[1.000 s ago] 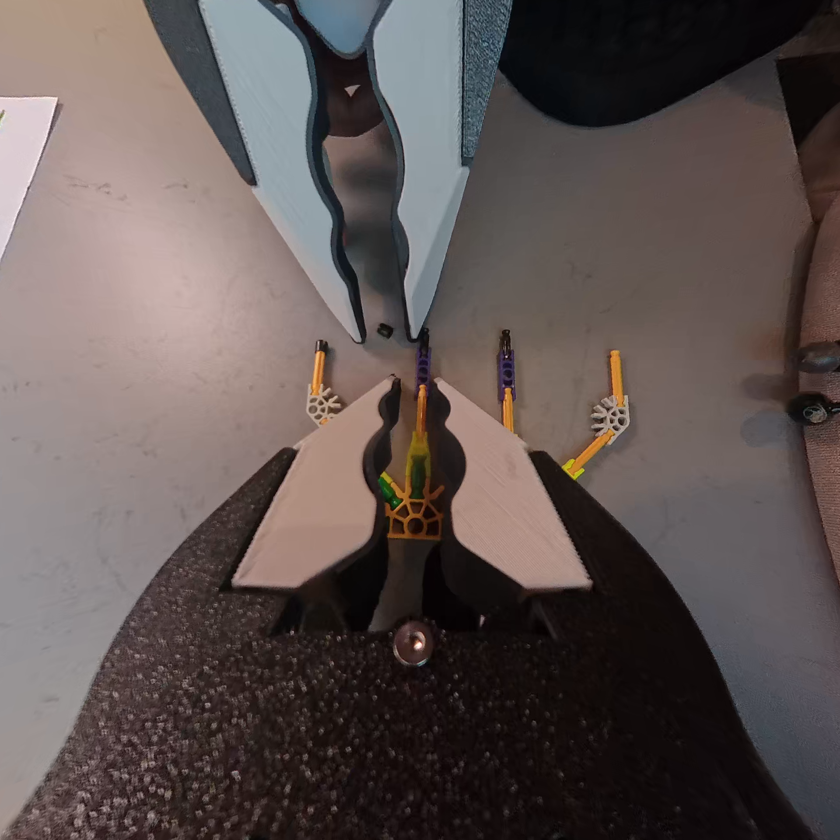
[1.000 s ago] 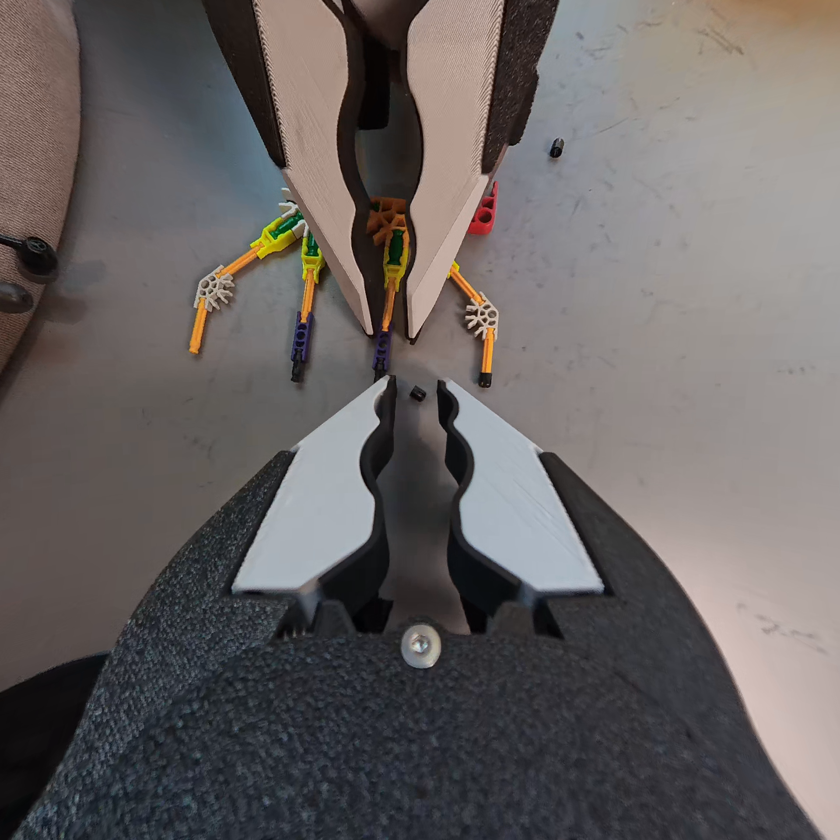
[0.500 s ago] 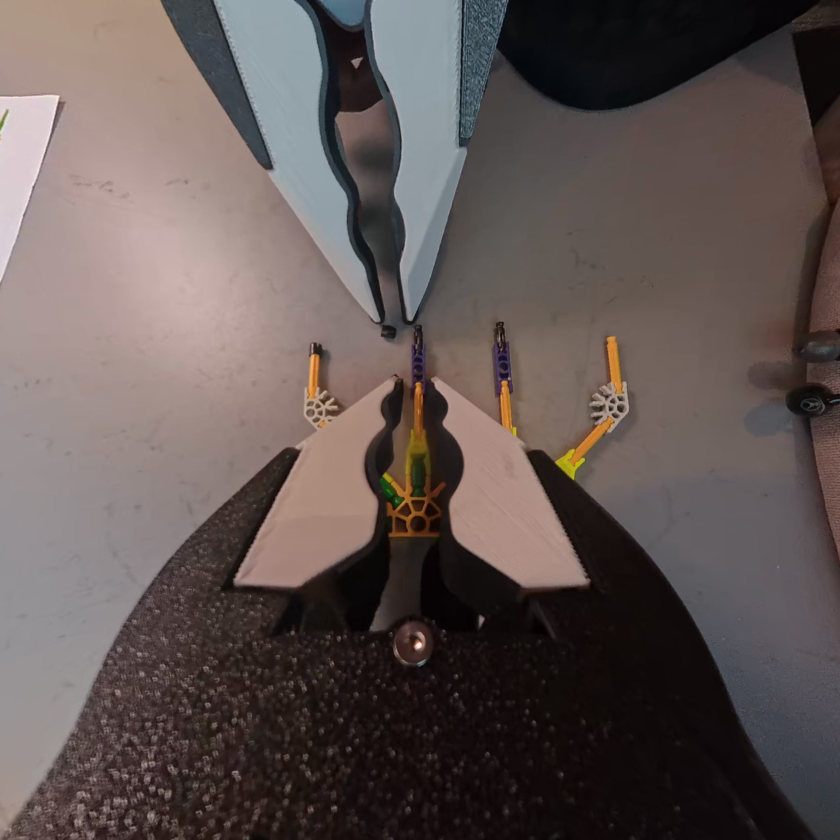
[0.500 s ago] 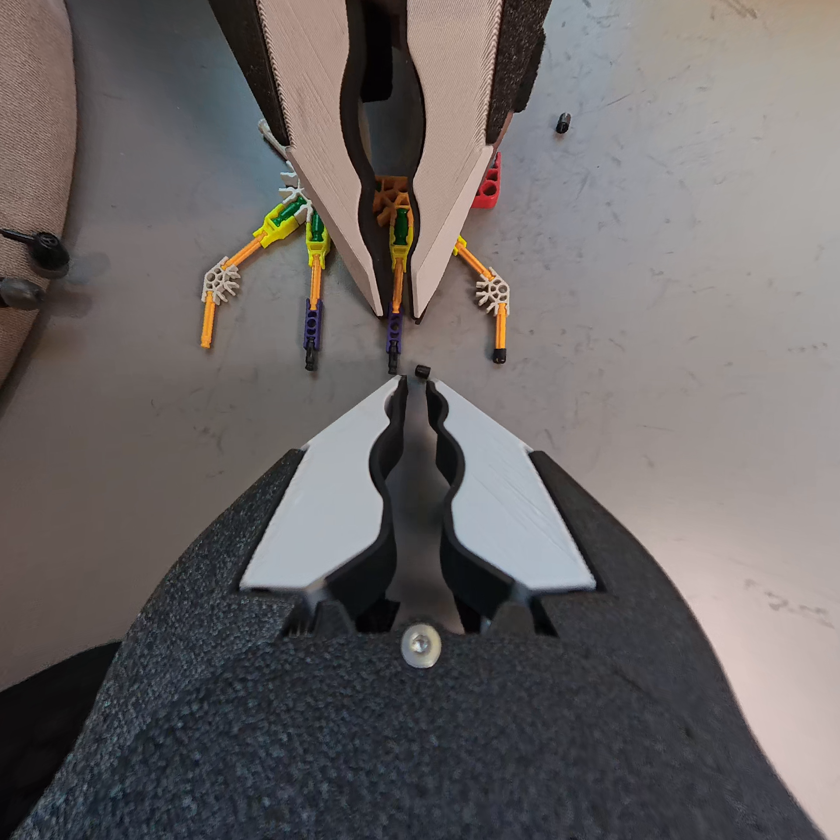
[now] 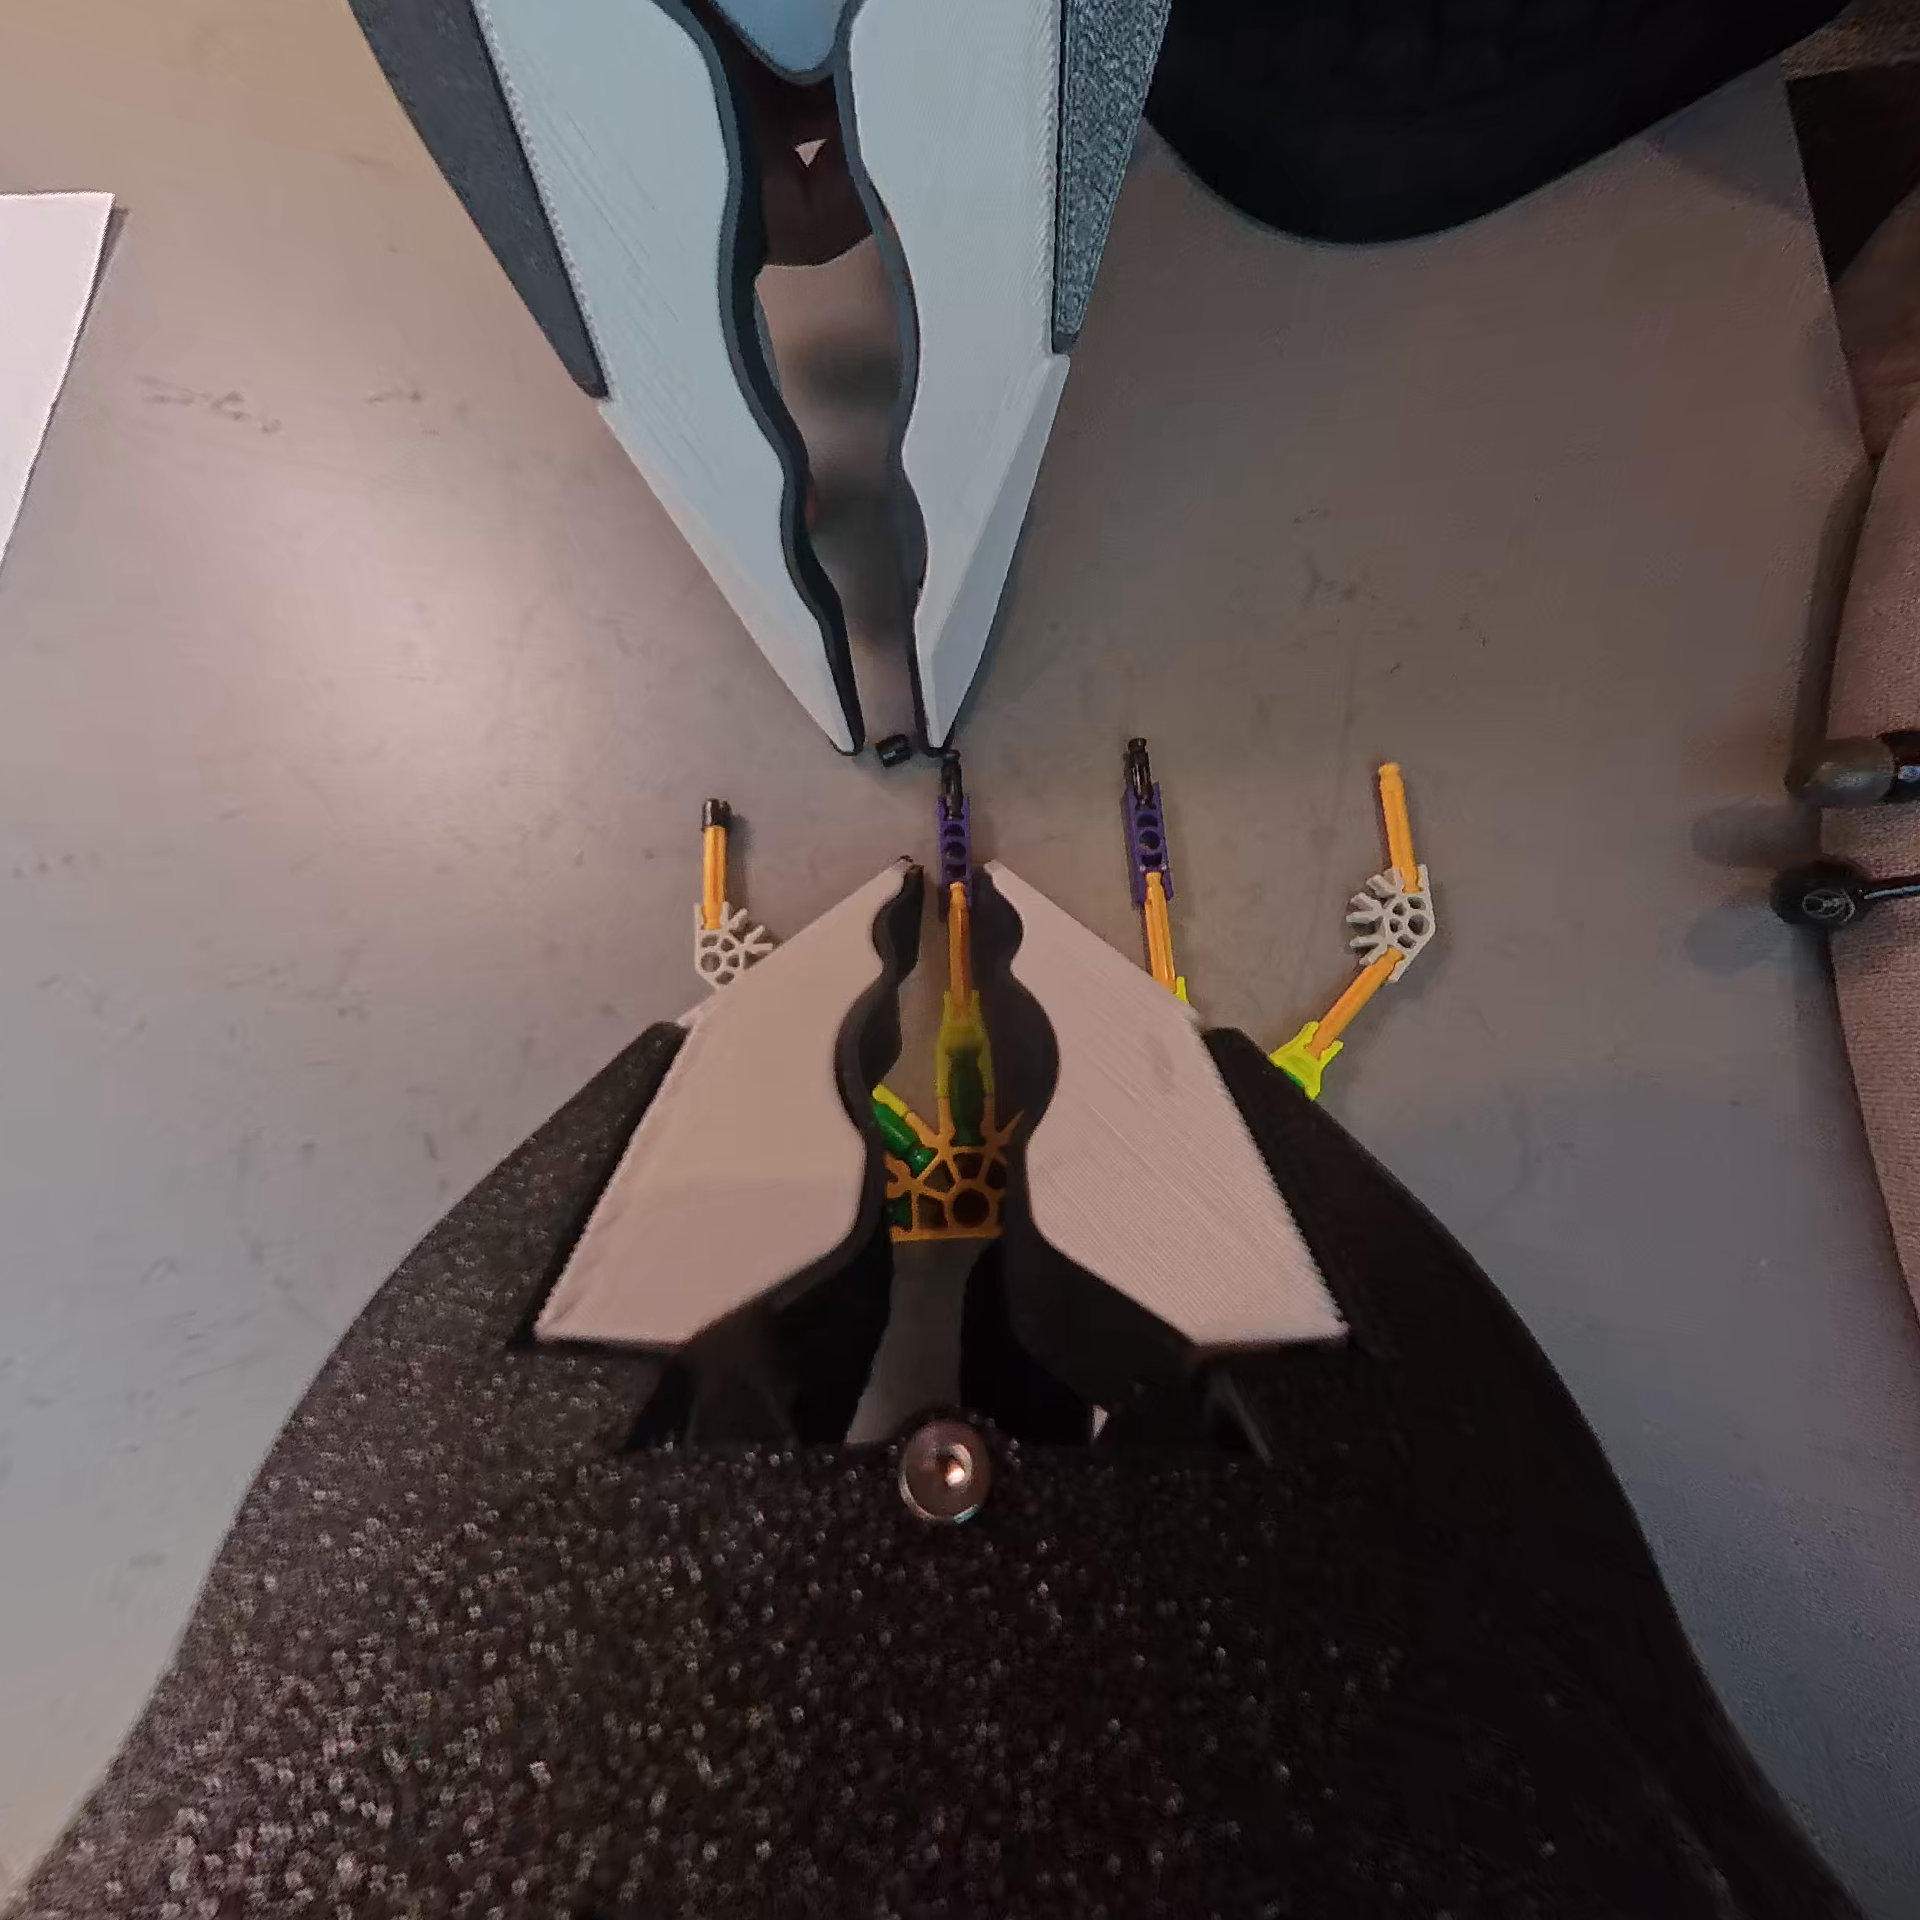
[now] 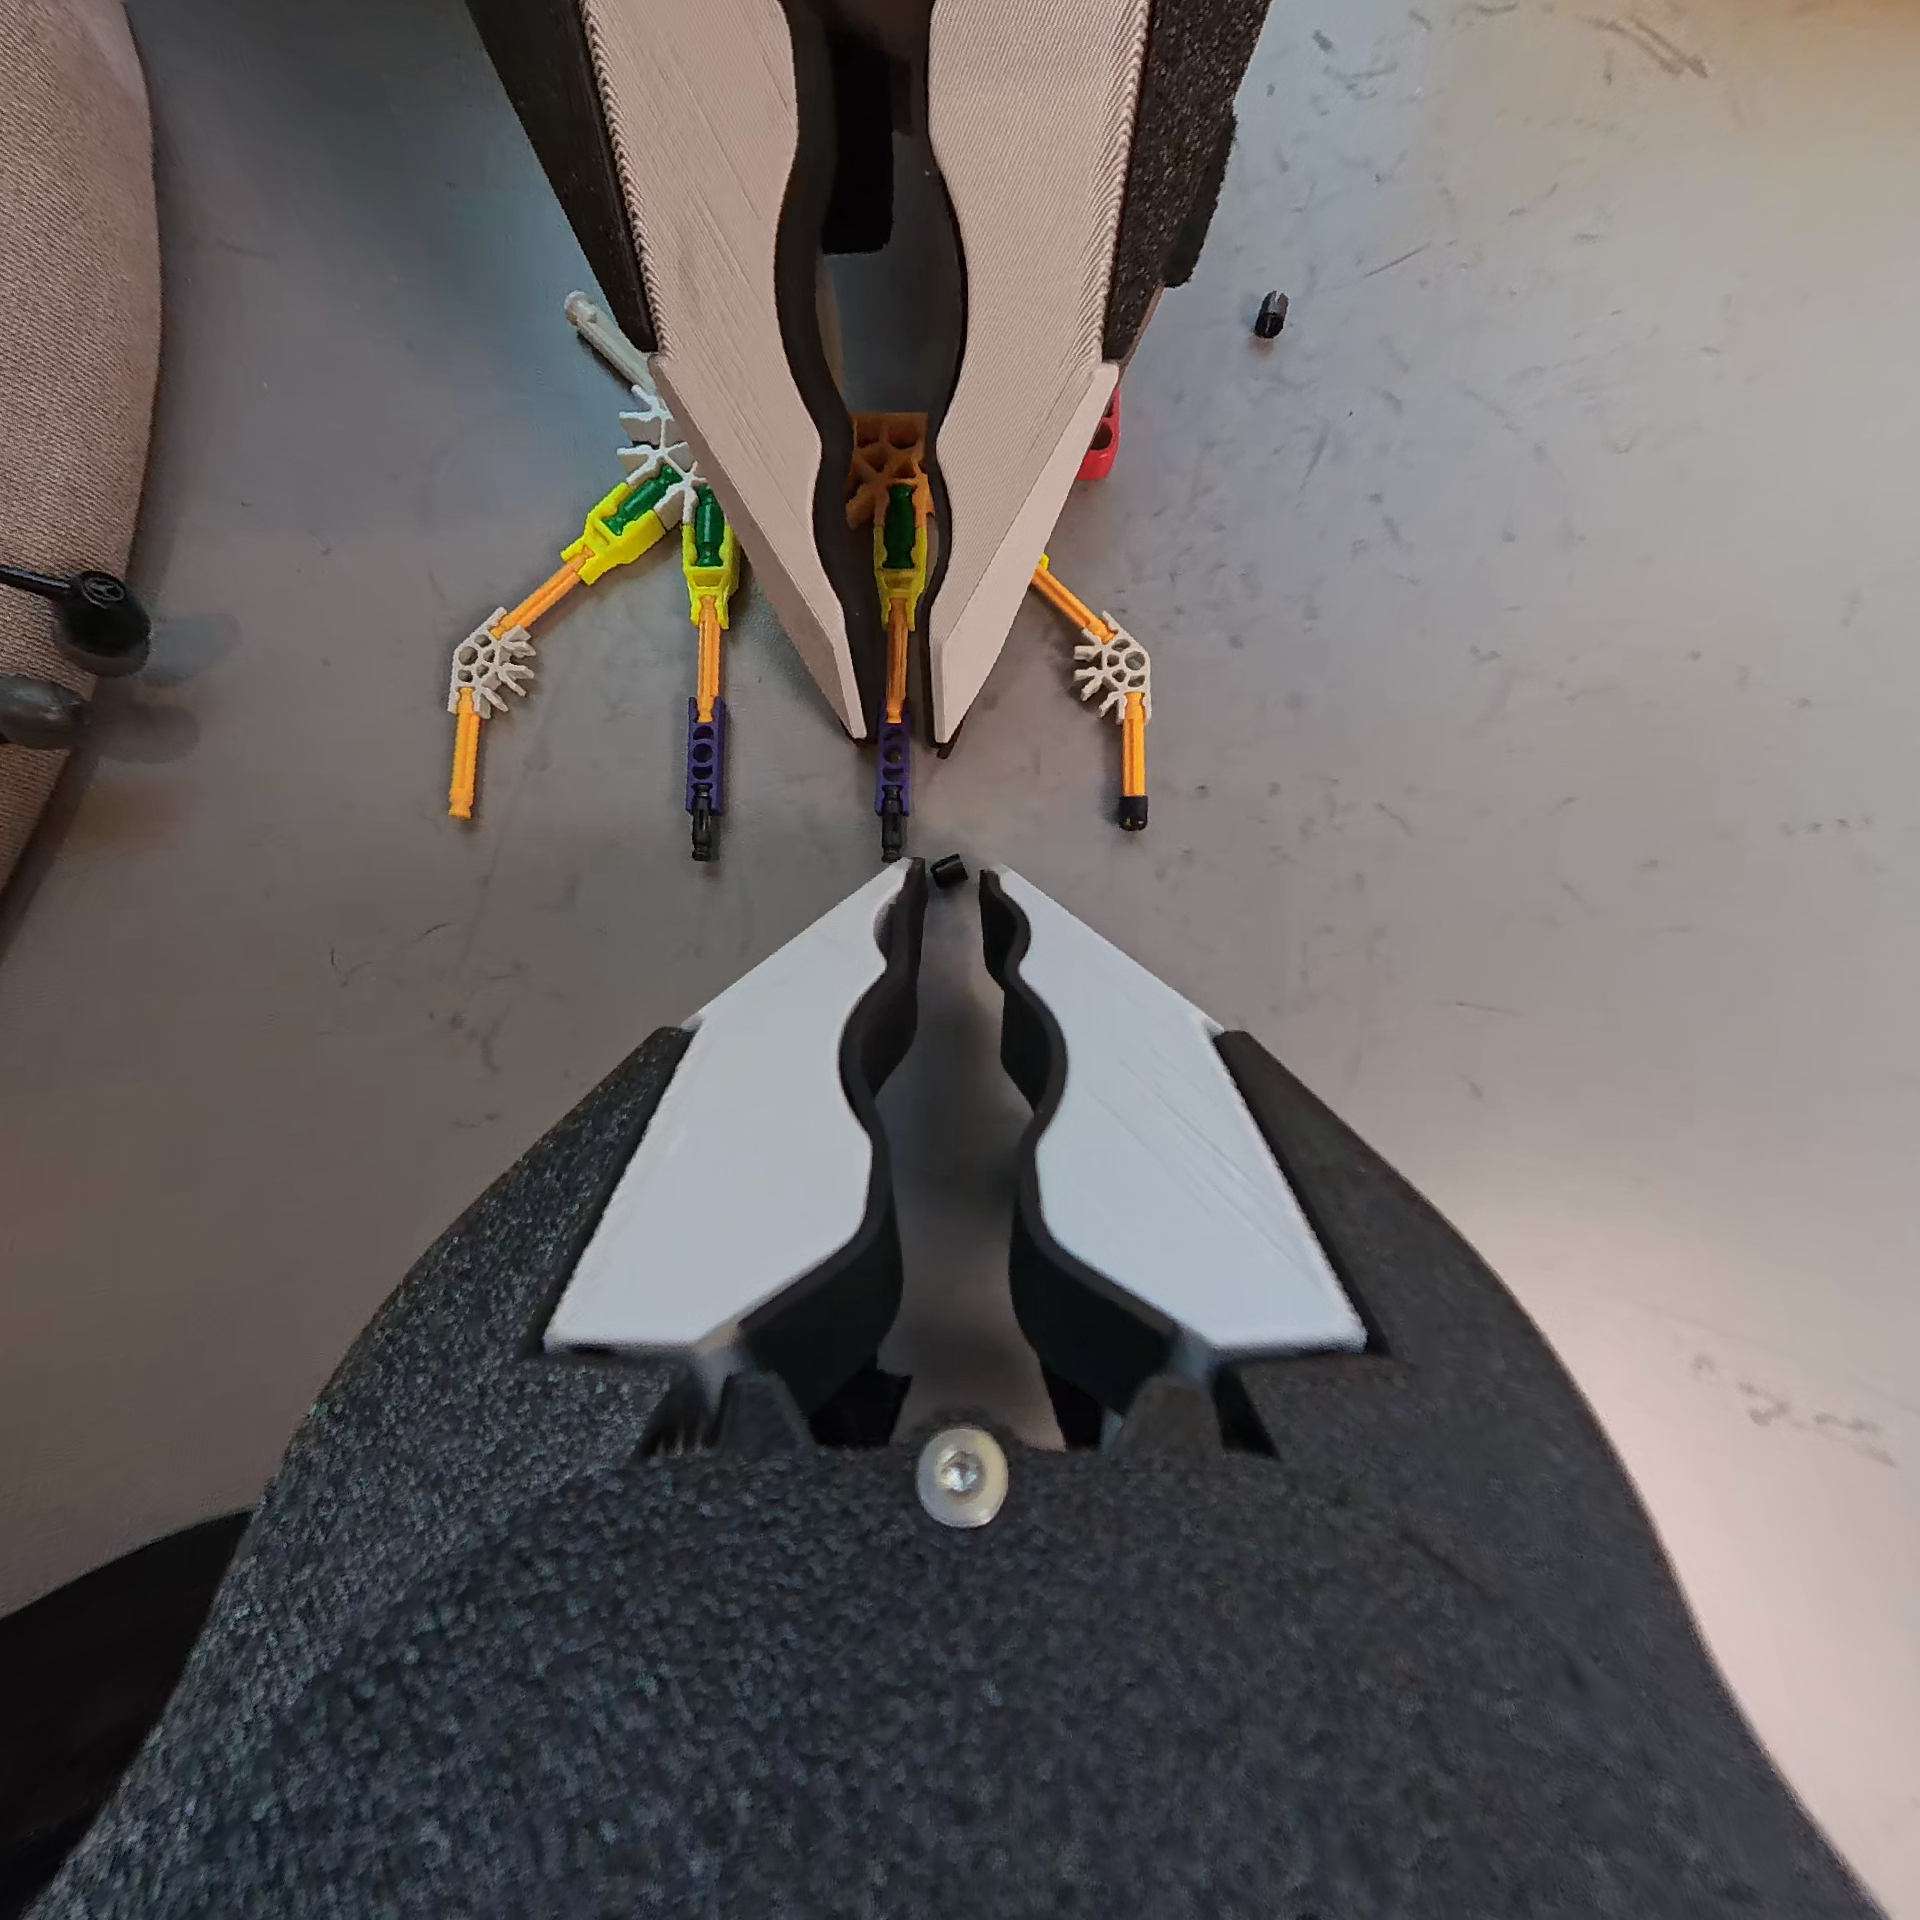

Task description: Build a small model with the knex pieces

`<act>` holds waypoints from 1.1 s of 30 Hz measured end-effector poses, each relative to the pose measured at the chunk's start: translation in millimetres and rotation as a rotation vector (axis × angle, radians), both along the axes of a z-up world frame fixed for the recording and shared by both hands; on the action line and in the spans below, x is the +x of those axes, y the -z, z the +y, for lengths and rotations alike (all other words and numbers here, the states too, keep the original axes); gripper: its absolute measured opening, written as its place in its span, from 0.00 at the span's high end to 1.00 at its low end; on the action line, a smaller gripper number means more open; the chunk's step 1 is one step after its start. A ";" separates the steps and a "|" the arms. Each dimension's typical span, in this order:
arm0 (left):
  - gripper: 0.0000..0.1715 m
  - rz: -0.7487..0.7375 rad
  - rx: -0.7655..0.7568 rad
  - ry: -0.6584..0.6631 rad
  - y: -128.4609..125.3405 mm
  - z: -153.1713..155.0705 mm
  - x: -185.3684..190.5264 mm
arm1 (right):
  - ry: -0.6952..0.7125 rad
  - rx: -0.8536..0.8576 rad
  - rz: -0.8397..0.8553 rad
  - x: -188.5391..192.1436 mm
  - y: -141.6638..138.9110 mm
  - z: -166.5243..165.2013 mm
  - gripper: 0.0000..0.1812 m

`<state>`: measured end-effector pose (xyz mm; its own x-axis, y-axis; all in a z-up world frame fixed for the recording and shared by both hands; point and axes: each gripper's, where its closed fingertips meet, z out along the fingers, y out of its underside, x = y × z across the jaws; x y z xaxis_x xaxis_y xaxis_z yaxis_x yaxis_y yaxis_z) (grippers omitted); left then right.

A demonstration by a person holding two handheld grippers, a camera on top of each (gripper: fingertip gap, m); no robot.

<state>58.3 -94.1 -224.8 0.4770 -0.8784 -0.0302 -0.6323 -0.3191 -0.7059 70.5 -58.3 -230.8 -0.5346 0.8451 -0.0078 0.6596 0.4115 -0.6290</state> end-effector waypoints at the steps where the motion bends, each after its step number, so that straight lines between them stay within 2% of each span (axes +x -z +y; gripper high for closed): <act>1: 0.95 0.002 0.001 0.001 0.0 -0.2 -0.3 | 0.007 -0.001 0.000 0.2 -0.4 0.6 0.96; 15: 0.96 0.021 -0.003 0.016 -0.2 -3.0 -4.4 | 0.038 0.016 0.001 -0.4 -0.1 3.6 0.98; 33: 0.95 0.033 -0.001 0.019 -0.2 -3.5 -6.3 | 0.044 0.022 -0.022 -1.6 0.6 0.3 0.94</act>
<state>52.0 -97.6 -224.6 0.4593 -0.8872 -0.0446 -0.6610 -0.3078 -0.6844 68.9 -58.0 -231.5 -0.4965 0.8680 -0.0006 0.6910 0.3948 -0.6055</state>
